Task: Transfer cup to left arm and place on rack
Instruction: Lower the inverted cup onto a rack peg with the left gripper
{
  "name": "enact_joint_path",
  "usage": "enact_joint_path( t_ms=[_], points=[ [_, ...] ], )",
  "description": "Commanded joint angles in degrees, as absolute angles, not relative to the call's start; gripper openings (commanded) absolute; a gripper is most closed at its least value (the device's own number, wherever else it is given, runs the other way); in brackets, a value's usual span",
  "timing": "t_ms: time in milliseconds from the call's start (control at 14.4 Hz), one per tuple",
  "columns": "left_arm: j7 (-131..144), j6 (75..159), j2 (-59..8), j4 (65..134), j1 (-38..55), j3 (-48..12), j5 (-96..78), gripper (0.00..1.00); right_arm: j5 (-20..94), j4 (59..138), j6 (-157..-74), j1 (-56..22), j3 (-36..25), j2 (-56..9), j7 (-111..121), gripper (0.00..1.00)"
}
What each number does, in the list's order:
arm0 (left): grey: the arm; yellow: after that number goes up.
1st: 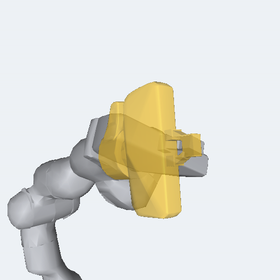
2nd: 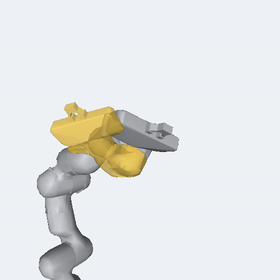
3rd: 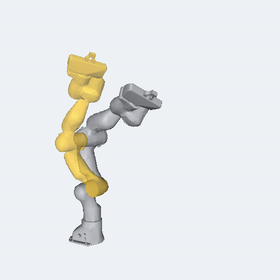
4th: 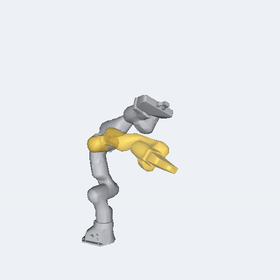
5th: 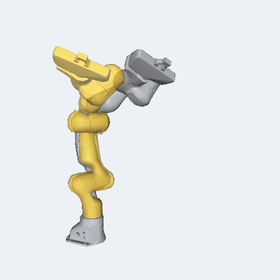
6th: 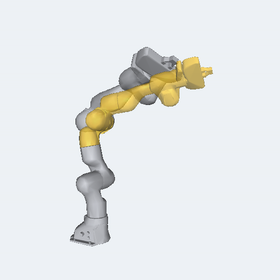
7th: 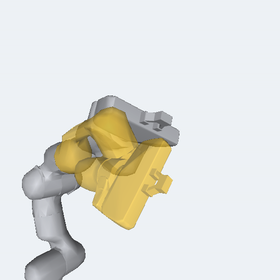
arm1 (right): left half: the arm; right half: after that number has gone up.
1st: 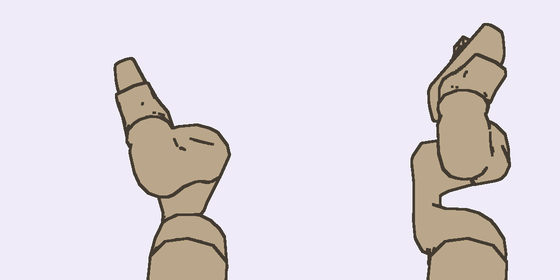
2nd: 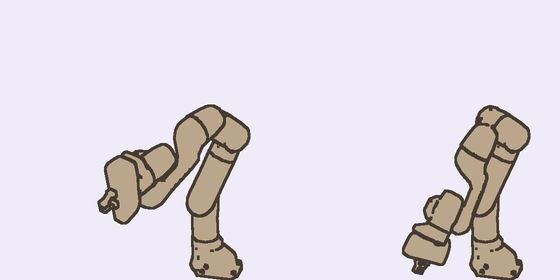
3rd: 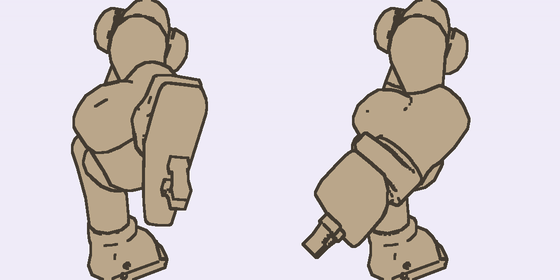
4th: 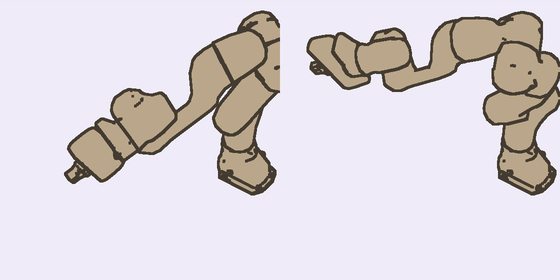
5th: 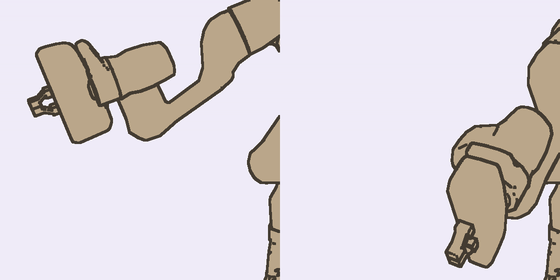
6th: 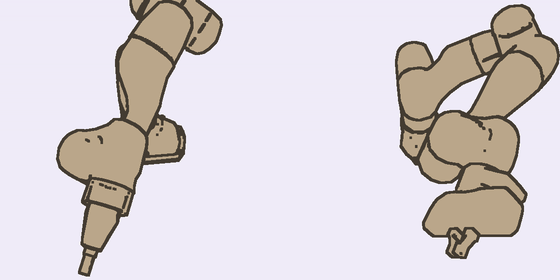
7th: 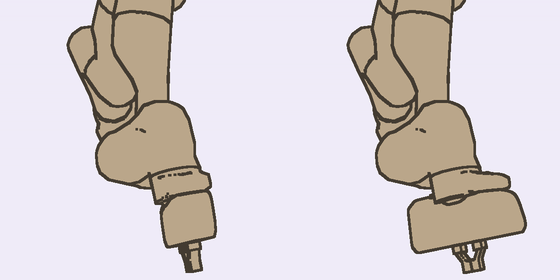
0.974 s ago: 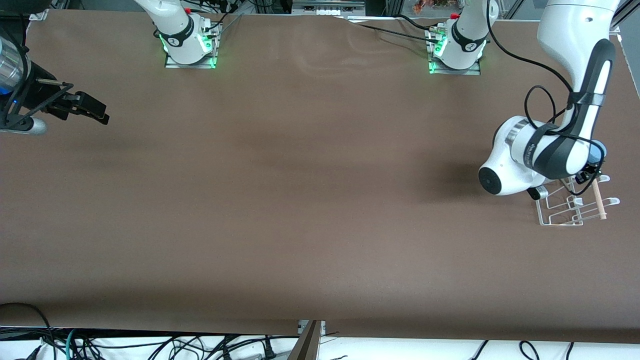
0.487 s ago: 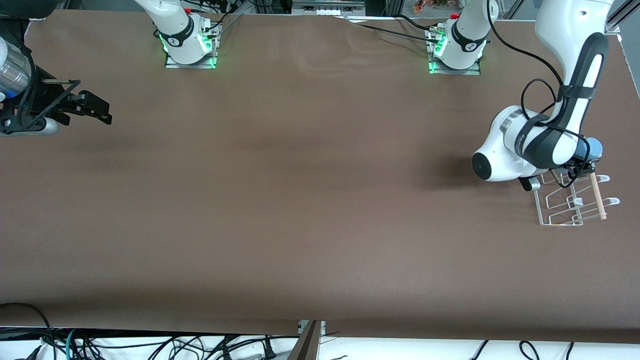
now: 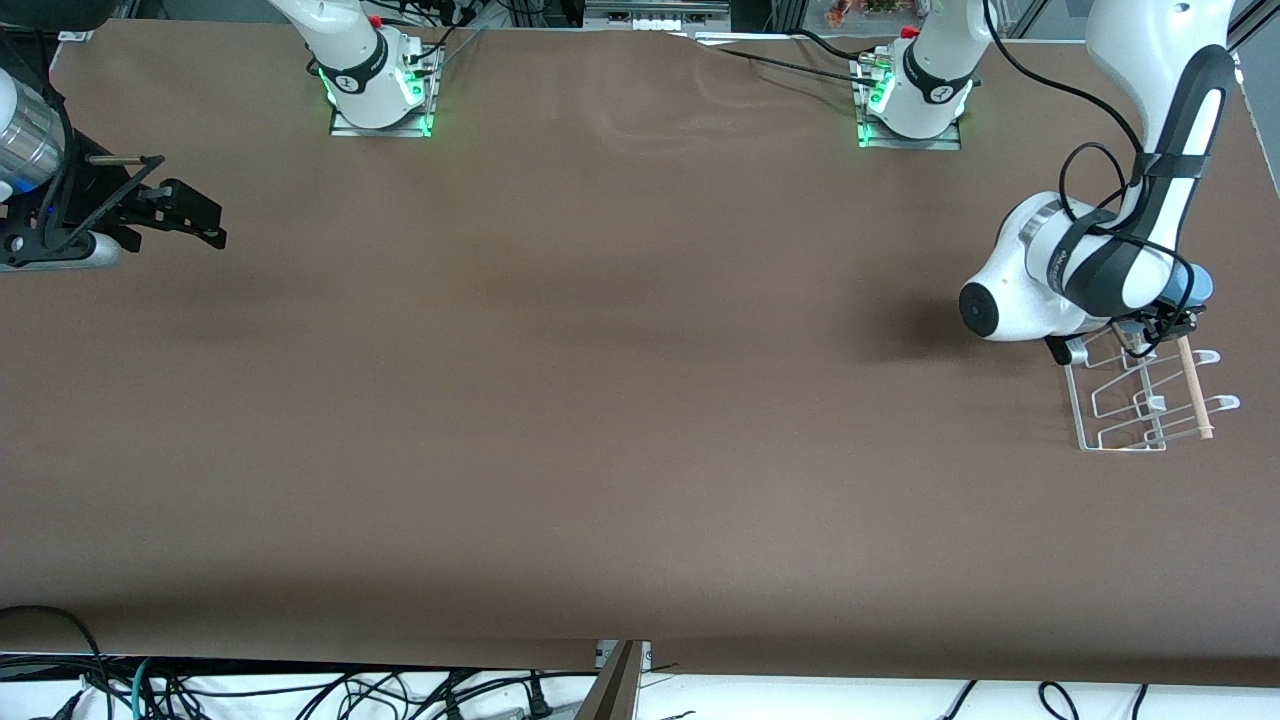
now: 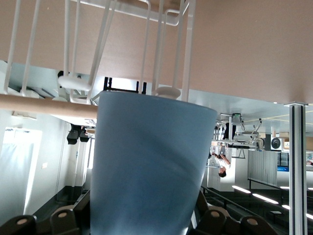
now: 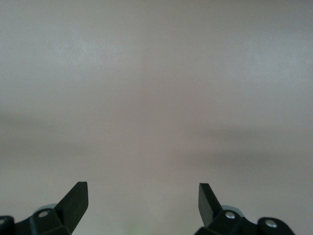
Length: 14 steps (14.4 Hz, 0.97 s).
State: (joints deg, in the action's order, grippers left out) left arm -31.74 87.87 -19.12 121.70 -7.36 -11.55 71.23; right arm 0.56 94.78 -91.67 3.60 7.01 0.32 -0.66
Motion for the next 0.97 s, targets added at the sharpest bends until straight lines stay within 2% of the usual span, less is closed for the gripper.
enact_joint_path(
  t_ms=[0,278,348,417,696,904],
  points=[
    [-30.9,91.5,-16.8,125.5,-9.3,-11.9,73.1,0.02,0.3,93.0,-91.3,3.4,6.7,-1.3,0.4,1.00],
    [-30.3,92.3,-17.2,125.4,-9.4,-11.8,73.3,0.07,0.4,92.7,-91.5,3.3,6.8,-1.4,0.3,1.00],
    [-29.5,92.3,-17.3,125.4,-9.4,-11.9,73.3,0.29,0.4,92.7,-91.7,3.3,6.8,-1.4,0.3,1.00],
    [-28.8,92.3,-17.4,125.2,-9.4,-11.9,73.3,0.99,0.4,92.7,-91.8,3.3,6.8,-1.5,0.3,1.00],
    [-28.3,91.9,-17.1,123.5,-9.4,-11.8,72.0,1.00,0.4,92.7,-91.8,3.3,6.8,-1.5,0.4,1.00],
    [-29.1,88.0,-16.7,115.6,-9.3,-11.9,59.7,1.00,0.4,92.7,-91.8,3.3,6.8,-1.5,0.4,1.00]
  ],
)
